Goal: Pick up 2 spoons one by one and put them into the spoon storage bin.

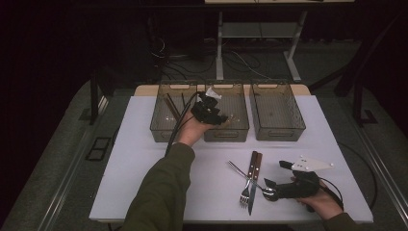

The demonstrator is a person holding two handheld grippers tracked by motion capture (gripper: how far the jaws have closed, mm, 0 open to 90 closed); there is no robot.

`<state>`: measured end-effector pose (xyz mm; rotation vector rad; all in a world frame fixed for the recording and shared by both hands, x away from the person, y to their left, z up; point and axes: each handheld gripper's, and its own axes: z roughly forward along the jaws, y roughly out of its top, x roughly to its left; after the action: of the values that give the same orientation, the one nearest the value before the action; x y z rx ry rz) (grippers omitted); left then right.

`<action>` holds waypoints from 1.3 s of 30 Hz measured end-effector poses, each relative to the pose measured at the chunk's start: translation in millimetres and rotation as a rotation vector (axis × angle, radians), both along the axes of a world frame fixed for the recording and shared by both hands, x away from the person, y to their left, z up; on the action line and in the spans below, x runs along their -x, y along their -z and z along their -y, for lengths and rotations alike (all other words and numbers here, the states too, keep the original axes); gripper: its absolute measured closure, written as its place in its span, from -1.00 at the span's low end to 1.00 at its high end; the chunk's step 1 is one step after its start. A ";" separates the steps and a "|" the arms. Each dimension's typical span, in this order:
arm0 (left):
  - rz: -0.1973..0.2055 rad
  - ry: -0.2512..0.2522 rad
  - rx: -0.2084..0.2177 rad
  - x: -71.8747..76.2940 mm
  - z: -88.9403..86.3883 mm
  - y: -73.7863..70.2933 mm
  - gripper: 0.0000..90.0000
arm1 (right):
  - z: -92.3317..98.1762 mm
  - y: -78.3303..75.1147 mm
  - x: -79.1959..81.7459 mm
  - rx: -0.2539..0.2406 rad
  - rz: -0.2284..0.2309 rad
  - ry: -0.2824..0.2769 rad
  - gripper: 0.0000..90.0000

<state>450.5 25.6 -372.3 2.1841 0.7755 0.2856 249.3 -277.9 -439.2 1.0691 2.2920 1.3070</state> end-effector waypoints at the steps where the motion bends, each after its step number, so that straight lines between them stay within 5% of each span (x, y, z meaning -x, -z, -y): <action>1: 0.004 0.008 0.000 1.3 -1.1 -2.1 0.10 | 0.0 0.1 -0.1 0.001 0.000 0.001 -0.75; 11: 0.050 0.056 0.044 30.7 -14.8 -16.6 -0.12 | 0.8 0.2 -0.6 0.005 -0.002 0.007 -0.75; 20: 0.076 0.077 0.106 67.8 -39.2 -13.6 -0.27 | 0.2 1.1 -0.9 0.010 -0.011 0.009 -0.75; 29: 0.085 0.042 0.163 100.9 -69.3 5.3 -0.52 | -0.2 0.6 -0.2 0.003 -0.015 0.012 -0.75; 39: 0.079 0.030 0.156 133.9 -103.9 28.3 -0.72 | 0.7 0.0 -0.7 0.008 -0.017 0.018 -0.75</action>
<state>316.6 129.5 -400.6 2.0239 0.6968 0.2853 249.9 -278.6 -439.2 1.0993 2.2928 1.2854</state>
